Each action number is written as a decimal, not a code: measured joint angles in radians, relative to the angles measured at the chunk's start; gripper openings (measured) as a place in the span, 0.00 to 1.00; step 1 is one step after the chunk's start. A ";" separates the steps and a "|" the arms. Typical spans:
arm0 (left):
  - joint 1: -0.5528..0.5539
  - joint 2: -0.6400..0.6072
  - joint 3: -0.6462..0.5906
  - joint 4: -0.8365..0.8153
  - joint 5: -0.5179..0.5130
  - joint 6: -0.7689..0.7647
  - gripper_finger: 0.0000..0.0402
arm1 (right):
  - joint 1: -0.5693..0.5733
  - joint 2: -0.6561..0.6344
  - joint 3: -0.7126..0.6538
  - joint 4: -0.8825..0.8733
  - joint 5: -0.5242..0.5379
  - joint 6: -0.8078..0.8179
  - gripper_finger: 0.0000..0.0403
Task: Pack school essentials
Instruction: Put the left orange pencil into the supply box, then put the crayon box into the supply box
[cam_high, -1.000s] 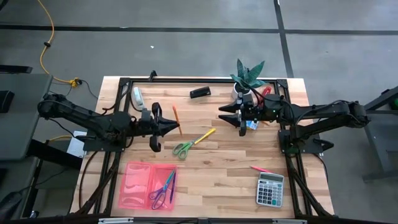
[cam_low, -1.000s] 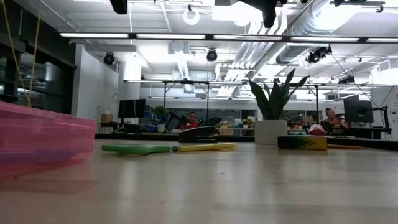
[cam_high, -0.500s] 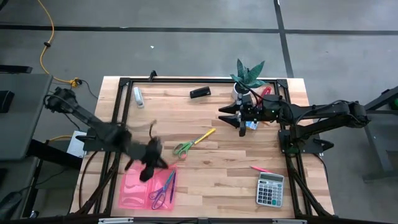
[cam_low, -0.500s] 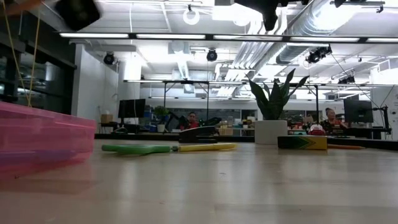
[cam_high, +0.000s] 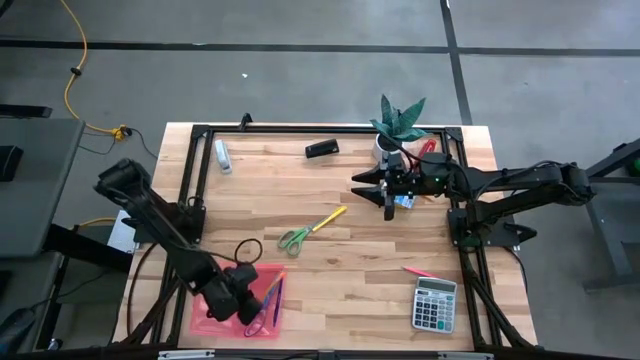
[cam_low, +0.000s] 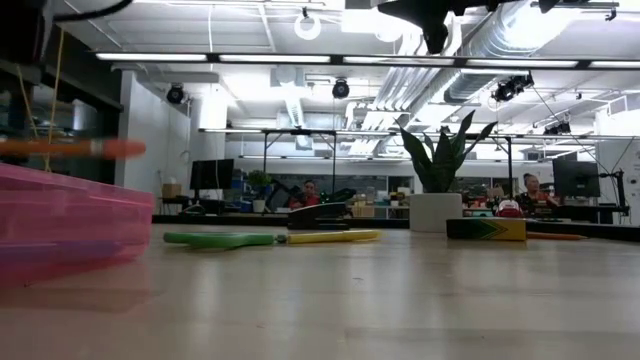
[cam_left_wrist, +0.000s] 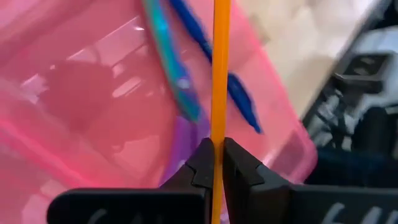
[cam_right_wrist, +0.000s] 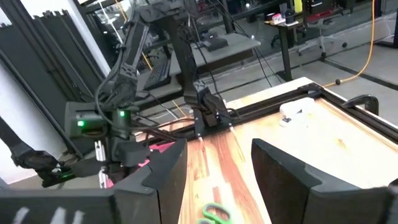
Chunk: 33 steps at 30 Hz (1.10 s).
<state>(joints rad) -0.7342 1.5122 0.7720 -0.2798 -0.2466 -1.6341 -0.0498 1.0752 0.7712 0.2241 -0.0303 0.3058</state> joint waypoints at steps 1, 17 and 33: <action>0.006 0.007 0.000 0.003 0.000 -0.025 0.00 | 0.000 0.000 0.000 -0.001 0.000 0.000 0.43; 0.046 0.016 0.000 0.011 0.078 -0.101 0.02 | 0.000 0.000 0.000 -0.023 0.000 0.000 0.43; 0.131 -0.117 0.000 -0.066 0.073 0.157 0.40 | 0.000 0.000 0.000 -0.027 0.000 -0.003 0.43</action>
<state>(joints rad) -0.6033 1.3951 0.7719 -0.3453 -0.1737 -1.4772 -0.0498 1.0752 0.7712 0.1972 -0.0307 0.3029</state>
